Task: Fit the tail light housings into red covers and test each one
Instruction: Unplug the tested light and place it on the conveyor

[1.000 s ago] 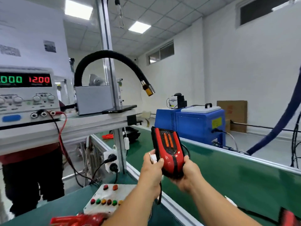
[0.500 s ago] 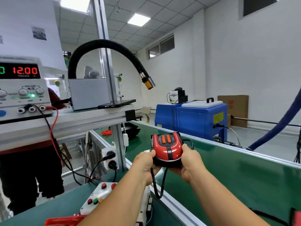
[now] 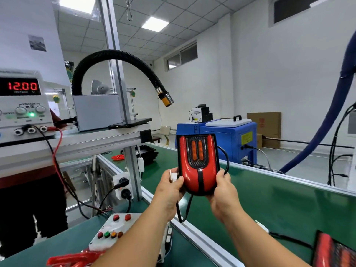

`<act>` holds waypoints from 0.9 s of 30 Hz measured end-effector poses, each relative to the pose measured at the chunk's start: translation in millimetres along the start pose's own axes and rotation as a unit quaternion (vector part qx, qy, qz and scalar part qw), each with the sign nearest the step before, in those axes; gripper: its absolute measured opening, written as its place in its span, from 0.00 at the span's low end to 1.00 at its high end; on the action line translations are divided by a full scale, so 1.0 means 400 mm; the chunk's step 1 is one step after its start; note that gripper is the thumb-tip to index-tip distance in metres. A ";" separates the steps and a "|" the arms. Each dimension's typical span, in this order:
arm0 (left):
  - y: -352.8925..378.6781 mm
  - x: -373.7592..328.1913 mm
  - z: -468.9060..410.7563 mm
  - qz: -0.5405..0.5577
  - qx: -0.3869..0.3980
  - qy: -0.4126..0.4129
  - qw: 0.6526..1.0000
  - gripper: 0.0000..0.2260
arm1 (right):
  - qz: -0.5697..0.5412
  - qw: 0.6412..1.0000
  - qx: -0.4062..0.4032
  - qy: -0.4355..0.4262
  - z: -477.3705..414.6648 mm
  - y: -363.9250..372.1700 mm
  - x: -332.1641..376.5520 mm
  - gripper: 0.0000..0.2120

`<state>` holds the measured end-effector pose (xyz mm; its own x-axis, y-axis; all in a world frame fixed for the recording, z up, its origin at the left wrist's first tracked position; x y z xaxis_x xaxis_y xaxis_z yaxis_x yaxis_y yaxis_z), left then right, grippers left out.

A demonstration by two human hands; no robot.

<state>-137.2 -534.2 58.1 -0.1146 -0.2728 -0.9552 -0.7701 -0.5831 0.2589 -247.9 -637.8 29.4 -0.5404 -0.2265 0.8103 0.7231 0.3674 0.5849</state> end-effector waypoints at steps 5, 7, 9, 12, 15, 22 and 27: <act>0.063 0.009 0.023 -0.050 0.049 -0.021 0.997 0.09 | 0.020 0.999 -0.031 -0.023 0.074 -0.067 0.062 0.16; 0.112 0.026 0.045 -0.057 0.077 -0.038 0.995 0.08 | 0.014 0.998 -0.054 -0.034 0.113 -0.123 0.090 0.15; 0.177 0.044 0.078 -0.068 0.115 -0.051 0.990 0.08 | 0.006 0.995 -0.090 -0.052 0.161 -0.191 0.118 0.13; 0.273 0.072 0.139 -0.088 0.170 -0.060 0.980 0.07 | 0.015 0.985 -0.163 -0.063 0.238 -0.305 0.150 0.17; 0.355 0.106 0.198 -0.109 0.216 -0.078 0.967 0.07 | 0.000 0.971 -0.232 -0.054 0.308 -0.409 0.164 0.21; 0.432 0.192 0.269 -0.187 0.219 -0.126 0.949 0.05 | -0.144 0.945 -0.294 0.026 0.404 -0.510 0.127 0.17; 0.456 0.213 0.286 -0.210 0.219 -0.143 0.942 0.06 | -0.214 0.933 -0.285 0.049 0.423 -0.521 0.123 0.20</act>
<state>-359.0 -576.3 7.5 0.1416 0.1658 -0.9760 -0.9633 -0.2039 -0.1744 -498.0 -572.9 -58.5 -0.8104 -0.3346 0.4808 0.5763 -0.3083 0.7568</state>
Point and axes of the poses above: each hand's wrist, its own z-axis away from the middle knuckle, its own y-axis out of the palm, x = y × z, the point moved 8 cm from there along -z, towards the middle knuckle, and after that the axes turned 2 degrees about y, right-handed, at the moved point
